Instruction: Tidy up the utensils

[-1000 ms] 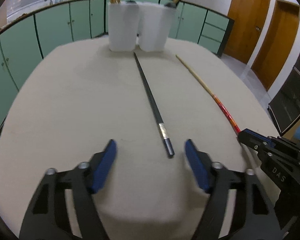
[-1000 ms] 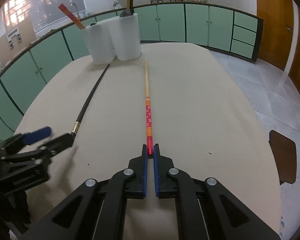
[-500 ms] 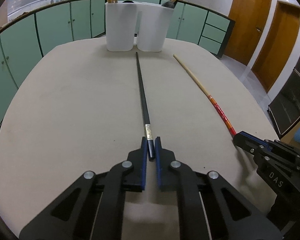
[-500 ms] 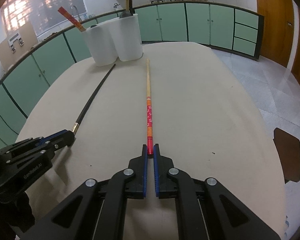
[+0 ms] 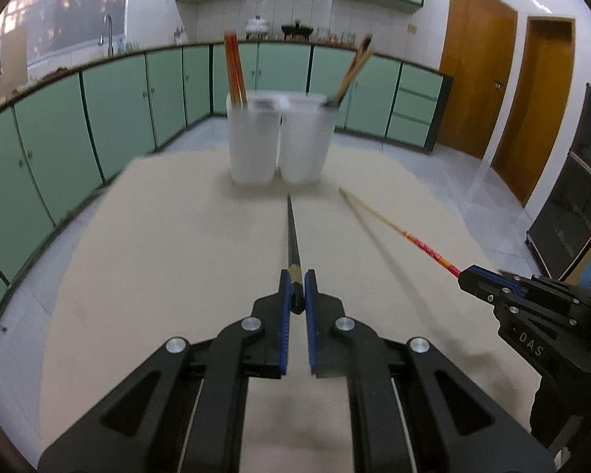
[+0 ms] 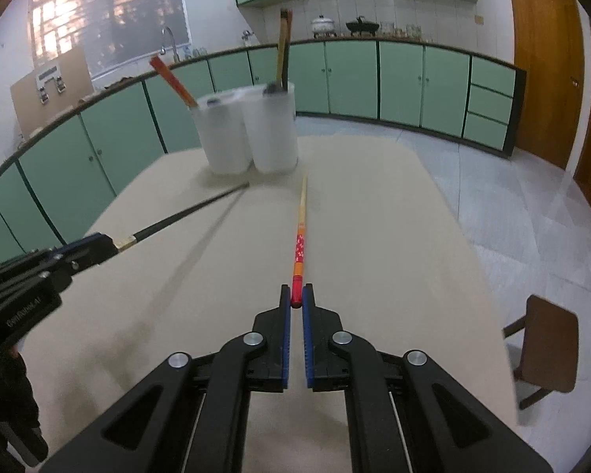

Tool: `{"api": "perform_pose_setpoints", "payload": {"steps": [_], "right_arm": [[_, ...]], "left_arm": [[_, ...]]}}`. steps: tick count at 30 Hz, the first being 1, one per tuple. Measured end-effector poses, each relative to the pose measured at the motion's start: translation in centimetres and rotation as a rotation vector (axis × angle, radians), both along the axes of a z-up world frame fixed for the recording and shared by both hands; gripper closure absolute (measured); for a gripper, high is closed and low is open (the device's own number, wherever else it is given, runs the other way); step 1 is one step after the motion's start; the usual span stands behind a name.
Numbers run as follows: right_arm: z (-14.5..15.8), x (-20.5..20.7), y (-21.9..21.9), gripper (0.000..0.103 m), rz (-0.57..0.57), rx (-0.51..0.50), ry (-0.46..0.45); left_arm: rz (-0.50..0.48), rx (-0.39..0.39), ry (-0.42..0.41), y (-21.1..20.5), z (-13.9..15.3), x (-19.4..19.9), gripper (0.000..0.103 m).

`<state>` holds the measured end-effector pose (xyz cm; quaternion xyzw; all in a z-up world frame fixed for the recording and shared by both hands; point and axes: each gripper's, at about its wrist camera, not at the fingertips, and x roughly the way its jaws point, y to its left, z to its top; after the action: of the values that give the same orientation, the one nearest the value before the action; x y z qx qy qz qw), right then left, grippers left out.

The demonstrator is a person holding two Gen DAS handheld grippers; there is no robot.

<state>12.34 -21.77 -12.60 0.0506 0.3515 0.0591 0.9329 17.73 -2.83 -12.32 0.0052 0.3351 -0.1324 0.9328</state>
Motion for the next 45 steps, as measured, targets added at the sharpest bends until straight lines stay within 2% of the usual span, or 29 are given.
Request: {"api": "perform_pose_setpoints", "payload": {"steps": [1,2,9,12,14,17,18,20,21,25,27,31,34,38,41,45], "right_arm": [[0.6,0.0,0.0,0.097,0.003,-0.001,-0.012],[1.0,0.0,0.0,0.097,0.006,-0.002,-0.019],[5.4,0.8,0.1,0.097,0.051,-0.016,-0.091],[7.2,1.4,0.0,0.097,0.068,-0.026,-0.123],[7.6,1.7,0.0,0.097,0.070,-0.040,-0.123],[5.9,1.4,0.1,0.097,0.066,-0.044,-0.076],[5.1,1.2,0.1,0.097,0.064,-0.044,-0.056],[2.3,0.7,0.1,0.097,0.053,-0.027,0.020],[1.1,0.5,0.0,0.097,0.048,-0.017,0.051],[-3.9,0.2,0.3,0.097,0.020,-0.021,0.152],[-5.0,0.2,0.3,0.097,0.016,0.007,0.176],[-5.3,0.6,0.5,0.097,0.011,0.009,0.163],[-5.5,0.9,0.5,0.097,0.009,0.005,0.160],[-6.1,0.8,0.3,0.097,0.004,0.019,0.161],[-6.2,0.7,0.4,0.097,0.007,0.021,0.150],[-6.1,0.4,0.4,0.097,0.017,0.031,0.144]], "left_arm": [[-0.001,-0.004,-0.018,0.1,0.7,-0.1,0.098],[-0.004,-0.008,-0.032,0.2,1.4,-0.2,0.103],[-0.040,-0.021,-0.134,0.4,5.8,0.9,0.103],[-0.063,-0.055,-0.119,0.6,6.6,1.4,0.103],[-0.065,-0.059,-0.090,0.9,5.9,1.4,0.103],[-0.076,-0.053,-0.008,1.1,3.1,1.2,0.099],[-0.079,-0.056,0.043,1.1,1.4,1.2,0.097],[-0.078,-0.060,0.097,1.1,-0.9,1.0,0.083],[-0.079,-0.056,0.129,1.0,-2.2,0.9,0.080],[-0.106,-0.043,0.195,0.2,-5.4,0.9,0.066],[-0.113,-0.036,0.222,-0.4,-6.6,1.0,0.064],[-0.102,-0.018,0.251,-0.9,-8.3,1.4,0.066],[-0.089,0.011,0.228,-1.3,-8.5,1.6,0.067],[-0.064,0.027,0.213,-1.6,-8.6,1.4,0.076],[-0.054,0.029,0.206,-1.6,-8.6,1.0,0.078],[-0.038,0.023,0.203,-1.4,-8.4,0.6,0.096]]}}
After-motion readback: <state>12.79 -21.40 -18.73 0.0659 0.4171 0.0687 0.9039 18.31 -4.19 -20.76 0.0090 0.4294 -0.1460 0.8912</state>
